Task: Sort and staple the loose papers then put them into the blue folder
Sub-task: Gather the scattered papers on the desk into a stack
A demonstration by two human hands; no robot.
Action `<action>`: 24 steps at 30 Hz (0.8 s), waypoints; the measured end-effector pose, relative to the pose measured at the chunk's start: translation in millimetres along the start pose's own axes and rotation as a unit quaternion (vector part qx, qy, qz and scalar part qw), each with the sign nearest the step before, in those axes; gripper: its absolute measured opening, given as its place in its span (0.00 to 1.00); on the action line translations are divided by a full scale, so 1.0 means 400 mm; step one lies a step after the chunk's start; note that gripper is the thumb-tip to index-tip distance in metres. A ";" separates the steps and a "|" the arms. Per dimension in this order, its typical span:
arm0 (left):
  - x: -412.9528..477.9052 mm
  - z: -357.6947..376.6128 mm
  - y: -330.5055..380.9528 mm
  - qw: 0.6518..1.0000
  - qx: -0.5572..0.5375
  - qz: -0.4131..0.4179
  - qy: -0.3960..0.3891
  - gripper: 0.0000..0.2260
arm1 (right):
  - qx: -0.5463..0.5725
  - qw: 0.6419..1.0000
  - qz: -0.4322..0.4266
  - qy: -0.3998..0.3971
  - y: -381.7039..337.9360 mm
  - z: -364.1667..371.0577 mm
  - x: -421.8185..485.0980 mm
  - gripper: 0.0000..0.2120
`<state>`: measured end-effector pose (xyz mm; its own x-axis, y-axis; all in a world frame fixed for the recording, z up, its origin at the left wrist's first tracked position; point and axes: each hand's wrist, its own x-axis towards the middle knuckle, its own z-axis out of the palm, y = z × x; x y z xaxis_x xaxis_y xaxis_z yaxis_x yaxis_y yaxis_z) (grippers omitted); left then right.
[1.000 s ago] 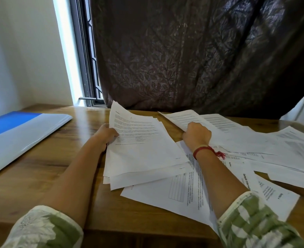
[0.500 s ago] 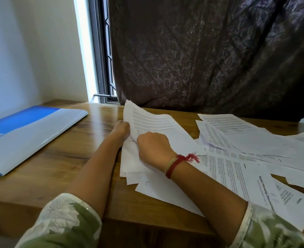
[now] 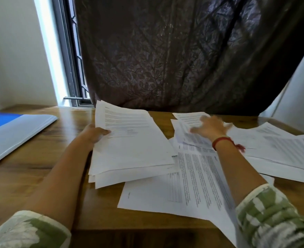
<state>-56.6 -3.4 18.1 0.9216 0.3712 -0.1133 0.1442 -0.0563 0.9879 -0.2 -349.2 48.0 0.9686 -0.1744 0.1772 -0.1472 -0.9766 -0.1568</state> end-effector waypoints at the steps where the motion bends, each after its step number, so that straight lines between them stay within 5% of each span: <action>1: 0.007 0.002 -0.002 1.000 0.013 0.000 -0.001 0.19 | -0.016 0.998 0.037 -0.049 0.045 0.025 0.010 0.38; 5: 0.023 0.005 -0.009 1.000 0.023 -0.004 -0.001 0.20 | 0.104 0.976 0.020 -0.189 0.147 0.046 0.023 0.46; 10: 0.027 0.001 -0.015 1.000 0.017 -0.004 -0.009 0.20 | 0.083 0.964 -0.035 -0.252 0.162 0.030 0.047 0.56; 18: 0.019 0.004 -0.007 1.000 0.025 -0.013 0.000 0.20 | 0.188 0.960 -0.112 -0.175 0.140 0.059 0.037 0.28; 24: 0.018 -0.001 -0.008 1.000 0.021 -0.021 0.000 0.21 | 0.107 0.975 -0.172 -0.086 0.108 0.061 0.021 0.18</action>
<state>-50.3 -0.2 14.2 0.9145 0.3739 -0.1547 0.1979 -0.0798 0.9770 6.5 -389.9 19.0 0.9751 0.2018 0.0917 0.2208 -0.9214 -0.3198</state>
